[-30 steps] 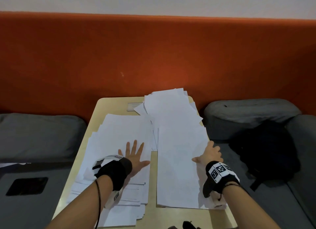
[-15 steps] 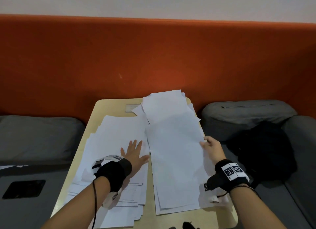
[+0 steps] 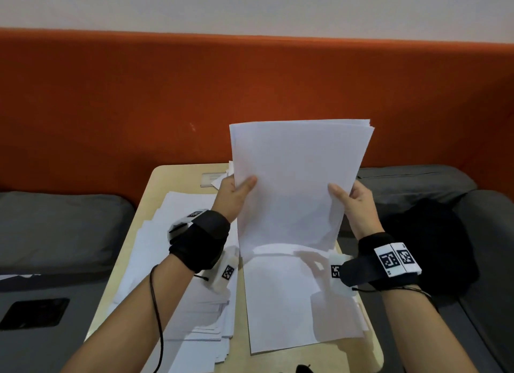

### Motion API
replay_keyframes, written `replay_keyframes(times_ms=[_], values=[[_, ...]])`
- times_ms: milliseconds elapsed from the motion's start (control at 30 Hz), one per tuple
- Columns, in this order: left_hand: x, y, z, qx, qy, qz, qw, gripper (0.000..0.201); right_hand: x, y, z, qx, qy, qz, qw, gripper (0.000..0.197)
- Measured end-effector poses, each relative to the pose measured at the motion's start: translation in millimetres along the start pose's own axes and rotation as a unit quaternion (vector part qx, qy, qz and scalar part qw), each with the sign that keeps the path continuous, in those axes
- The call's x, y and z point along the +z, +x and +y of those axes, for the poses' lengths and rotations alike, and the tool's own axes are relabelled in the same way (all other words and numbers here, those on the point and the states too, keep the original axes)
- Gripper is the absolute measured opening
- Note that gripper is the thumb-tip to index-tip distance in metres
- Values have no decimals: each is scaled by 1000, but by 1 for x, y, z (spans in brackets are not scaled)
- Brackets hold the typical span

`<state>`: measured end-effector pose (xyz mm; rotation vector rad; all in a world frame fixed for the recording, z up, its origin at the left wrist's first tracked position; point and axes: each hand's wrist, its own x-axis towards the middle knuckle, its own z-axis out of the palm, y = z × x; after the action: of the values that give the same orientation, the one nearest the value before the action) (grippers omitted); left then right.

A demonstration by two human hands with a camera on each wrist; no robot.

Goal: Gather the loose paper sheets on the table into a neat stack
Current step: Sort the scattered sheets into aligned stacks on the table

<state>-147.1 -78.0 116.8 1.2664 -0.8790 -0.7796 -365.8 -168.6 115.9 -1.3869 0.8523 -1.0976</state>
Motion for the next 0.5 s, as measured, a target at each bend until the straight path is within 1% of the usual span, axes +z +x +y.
replay_keyframes(times_ms=[133, 233, 300, 400, 500], values=[[-1, 3, 11, 32, 6, -19, 999, 16, 2, 0, -10, -18, 5, 14, 1000, 14], [-1, 2, 14, 36, 6, -15, 999, 13, 3, 1, -12, -24, -5, 20, 1000, 12], [0, 1, 15, 43, 5, -8, 999, 12, 5, 1, -15, -26, -7, 28, 999, 14], [1, 2, 19, 48, -16, 18, 999, 18, 7, 2, -23, -39, 9, 28, 999, 17], [0, 3, 12, 35, -28, 39, 998, 12, 9, 3, -19, -27, 12, 10, 1000, 11]])
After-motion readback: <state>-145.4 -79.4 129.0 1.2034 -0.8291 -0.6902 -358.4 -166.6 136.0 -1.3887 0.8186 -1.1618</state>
